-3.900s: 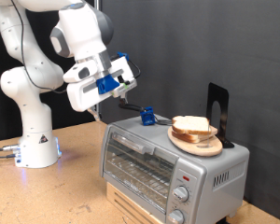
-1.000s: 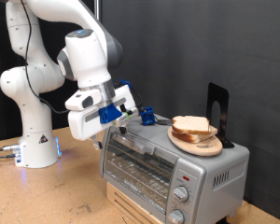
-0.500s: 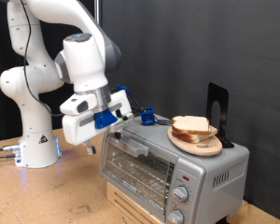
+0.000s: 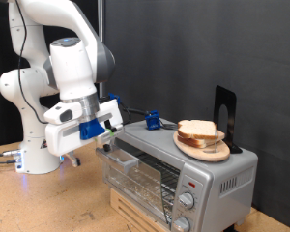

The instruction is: Make a piece of toast with the oven

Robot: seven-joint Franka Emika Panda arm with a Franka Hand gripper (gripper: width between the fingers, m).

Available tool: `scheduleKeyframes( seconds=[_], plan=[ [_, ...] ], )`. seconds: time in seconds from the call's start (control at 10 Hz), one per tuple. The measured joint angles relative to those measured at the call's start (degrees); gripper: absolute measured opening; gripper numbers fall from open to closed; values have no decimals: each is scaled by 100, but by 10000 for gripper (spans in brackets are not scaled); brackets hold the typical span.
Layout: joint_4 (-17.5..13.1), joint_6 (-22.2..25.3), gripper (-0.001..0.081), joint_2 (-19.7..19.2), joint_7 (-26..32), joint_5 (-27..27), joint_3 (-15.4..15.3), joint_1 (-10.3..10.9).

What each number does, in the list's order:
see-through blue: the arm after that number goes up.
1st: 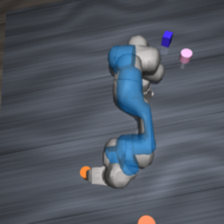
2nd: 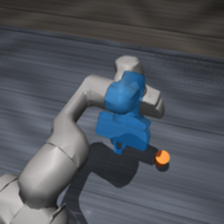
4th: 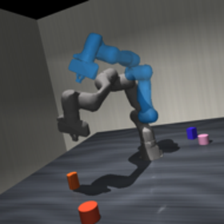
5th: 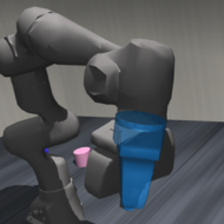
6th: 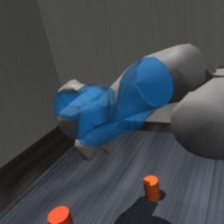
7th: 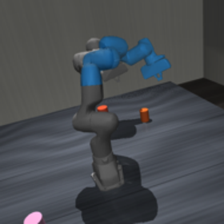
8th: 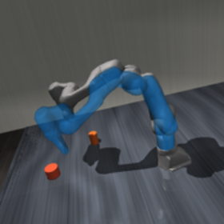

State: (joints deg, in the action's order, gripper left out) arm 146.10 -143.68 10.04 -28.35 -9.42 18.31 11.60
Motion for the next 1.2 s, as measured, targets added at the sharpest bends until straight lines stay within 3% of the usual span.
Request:
scheduleKeyframes(
  seconds=[0.3, 0.7, 1.2],
  plan=[
    [45, 64, 809, -117, 106, 90, 150, -175],
    [12, 9, 808, -325, 147, 67, 291, -258],
    [-171, -494, 808, -752, 132, -18, 320, -271]
  ],
)
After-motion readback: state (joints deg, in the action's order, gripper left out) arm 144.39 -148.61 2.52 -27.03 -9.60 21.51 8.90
